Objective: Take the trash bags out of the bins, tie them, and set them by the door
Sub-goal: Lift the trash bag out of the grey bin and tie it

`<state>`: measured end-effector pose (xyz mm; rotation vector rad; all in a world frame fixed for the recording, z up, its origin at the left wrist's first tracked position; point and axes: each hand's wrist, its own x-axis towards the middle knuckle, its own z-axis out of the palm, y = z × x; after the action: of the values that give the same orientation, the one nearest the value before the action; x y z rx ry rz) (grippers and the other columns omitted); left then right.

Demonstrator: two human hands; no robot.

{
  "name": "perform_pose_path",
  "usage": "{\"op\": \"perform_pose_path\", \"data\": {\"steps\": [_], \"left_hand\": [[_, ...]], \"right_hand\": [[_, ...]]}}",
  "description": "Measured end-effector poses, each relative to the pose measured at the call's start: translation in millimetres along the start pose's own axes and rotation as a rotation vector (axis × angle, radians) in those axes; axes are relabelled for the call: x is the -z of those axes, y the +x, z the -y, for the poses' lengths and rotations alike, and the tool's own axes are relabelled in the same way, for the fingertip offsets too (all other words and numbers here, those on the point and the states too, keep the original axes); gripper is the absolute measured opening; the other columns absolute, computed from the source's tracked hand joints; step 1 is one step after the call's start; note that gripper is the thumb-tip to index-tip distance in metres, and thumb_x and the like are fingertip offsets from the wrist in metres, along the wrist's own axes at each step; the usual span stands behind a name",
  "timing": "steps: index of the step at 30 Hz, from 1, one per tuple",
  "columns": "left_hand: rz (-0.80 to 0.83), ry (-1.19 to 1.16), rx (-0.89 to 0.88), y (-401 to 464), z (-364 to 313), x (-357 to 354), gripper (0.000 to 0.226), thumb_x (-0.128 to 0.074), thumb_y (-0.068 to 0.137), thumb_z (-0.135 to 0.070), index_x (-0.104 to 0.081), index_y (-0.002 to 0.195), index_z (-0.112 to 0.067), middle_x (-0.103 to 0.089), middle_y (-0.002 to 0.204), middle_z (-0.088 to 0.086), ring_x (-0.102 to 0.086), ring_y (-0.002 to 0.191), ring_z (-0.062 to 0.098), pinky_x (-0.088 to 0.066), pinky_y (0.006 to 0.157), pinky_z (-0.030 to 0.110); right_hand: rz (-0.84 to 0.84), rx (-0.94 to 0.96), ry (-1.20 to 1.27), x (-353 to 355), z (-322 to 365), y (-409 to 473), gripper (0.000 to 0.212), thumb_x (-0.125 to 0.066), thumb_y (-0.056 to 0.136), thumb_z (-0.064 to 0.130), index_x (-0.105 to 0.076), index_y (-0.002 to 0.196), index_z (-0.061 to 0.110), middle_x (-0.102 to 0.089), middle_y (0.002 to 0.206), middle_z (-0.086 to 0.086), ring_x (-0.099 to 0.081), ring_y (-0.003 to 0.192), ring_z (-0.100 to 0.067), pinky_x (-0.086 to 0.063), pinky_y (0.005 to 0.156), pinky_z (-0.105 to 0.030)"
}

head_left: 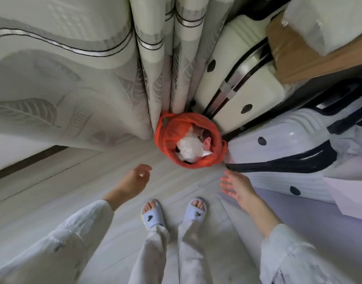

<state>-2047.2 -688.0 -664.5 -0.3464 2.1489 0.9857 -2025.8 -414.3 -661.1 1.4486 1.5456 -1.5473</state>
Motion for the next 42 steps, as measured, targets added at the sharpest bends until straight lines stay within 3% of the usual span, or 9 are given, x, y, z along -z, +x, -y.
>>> {"op": "perform_pose_path", "data": {"steps": [6, 9, 11, 15, 19, 24, 32, 37, 42], "left_hand": [[0.026, 0.19, 0.018, 131.4, 46.8, -52.8, 0.048, -0.049, 0.089, -0.012, -0.036, 0.136, -0.007, -0.044, 0.138, 0.019, -0.049, 0.12, 0.034, -0.039, 0.102, 0.037], [0.018, 0.187, 0.102, 187.3, 66.5, -77.7, 0.057, -0.048, 0.091, -0.022, -0.024, 0.142, -0.009, -0.033, 0.147, 0.014, -0.04, 0.13, 0.031, -0.034, 0.108, 0.042], [-0.006, 0.034, 0.206, 219.3, 68.7, -89.9, 0.06, -0.047, 0.092, -0.03, -0.024, 0.142, -0.009, -0.04, 0.142, 0.01, -0.046, 0.124, 0.028, -0.037, 0.106, 0.041], [-0.103, -0.355, 0.34, 270.1, 65.1, -107.7, 0.075, -0.054, 0.084, -0.045, -0.022, 0.143, -0.012, -0.049, 0.125, 0.004, -0.047, 0.095, 0.016, -0.042, 0.091, 0.038], [-0.236, -0.523, 0.305, 294.9, 57.2, -111.5, 0.069, -0.054, 0.088, -0.031, -0.015, 0.144, -0.017, -0.053, 0.117, 0.003, -0.053, 0.103, 0.017, -0.046, 0.088, 0.034], [-0.251, -0.263, 0.195, 292.4, 48.7, -106.8, 0.034, -0.057, 0.084, -0.025, -0.05, 0.115, -0.013, -0.06, 0.07, 0.007, -0.061, 0.057, 0.018, -0.052, 0.066, 0.037], [-0.311, -0.079, 0.146, 243.5, 24.1, -91.5, 0.036, -0.03, 0.072, -0.038, -0.056, 0.067, -0.014, -0.065, 0.07, 0.017, -0.057, 0.072, 0.031, -0.042, 0.066, 0.038], [-0.373, 0.004, 0.059, 206.8, 3.8, -75.4, 0.048, -0.03, 0.084, -0.034, -0.059, 0.091, 0.003, -0.066, 0.088, 0.027, -0.058, 0.085, 0.04, -0.039, 0.068, 0.039], [-0.37, 0.067, -0.06, 171.5, -29.4, -56.5, 0.046, -0.033, 0.089, -0.011, -0.042, 0.134, -0.012, -0.065, 0.105, 0.024, -0.058, 0.098, 0.04, -0.044, 0.078, 0.039]], "right_hand": [[-0.104, -0.069, 0.02, -18.2, -17.0, 150.0, 0.041, -0.036, 0.097, 0.012, -0.04, 0.134, -0.003, -0.045, 0.139, -0.027, -0.049, 0.122, -0.04, -0.04, 0.104, -0.044], [-0.142, -0.077, 0.074, -21.1, -29.1, 216.3, 0.038, -0.04, 0.096, 0.021, -0.045, 0.131, 0.005, -0.05, 0.12, -0.016, -0.047, 0.105, -0.023, -0.048, 0.087, -0.036], [-0.143, -0.106, 0.148, -17.6, -33.9, 249.6, 0.038, -0.046, 0.093, 0.032, -0.049, 0.127, 0.016, -0.046, 0.12, -0.005, -0.044, 0.11, -0.017, -0.048, 0.078, -0.031], [-0.096, -0.091, 0.254, -9.7, -45.5, 297.8, 0.053, -0.048, 0.087, 0.048, -0.042, 0.136, 0.029, -0.039, 0.144, 0.007, -0.033, 0.133, -0.013, -0.033, 0.101, -0.037], [-0.087, -0.04, 0.19, -11.1, -46.6, 317.5, 0.051, -0.049, 0.084, 0.051, -0.046, 0.131, 0.031, -0.047, 0.137, 0.011, -0.038, 0.128, -0.011, -0.028, 0.102, -0.04], [-0.289, 0.026, 0.131, -13.3, -43.0, 312.9, 0.012, -0.055, 0.089, 0.021, -0.055, 0.079, 0.014, -0.056, 0.085, -0.001, -0.048, 0.091, -0.019, -0.038, 0.076, -0.031], [-0.203, 0.292, -0.171, -13.4, -31.5, 241.1, 0.023, -0.057, 0.086, 0.012, -0.059, 0.063, 0.014, -0.046, 0.06, 0.001, -0.04, 0.06, -0.012, -0.036, 0.059, -0.021], [-0.167, 0.249, -0.013, -8.5, -12.6, 184.7, 0.008, -0.061, 0.083, 0.011, -0.064, 0.077, 0.008, -0.06, 0.076, -0.005, -0.053, 0.073, -0.016, -0.042, 0.069, -0.021], [-0.15, 0.295, 0.092, 1.7, 21.8, 136.1, 0.017, -0.054, 0.082, 0.011, -0.069, 0.075, 0.005, -0.063, 0.079, 0.001, -0.052, 0.079, -0.012, -0.038, 0.071, -0.02]]}}
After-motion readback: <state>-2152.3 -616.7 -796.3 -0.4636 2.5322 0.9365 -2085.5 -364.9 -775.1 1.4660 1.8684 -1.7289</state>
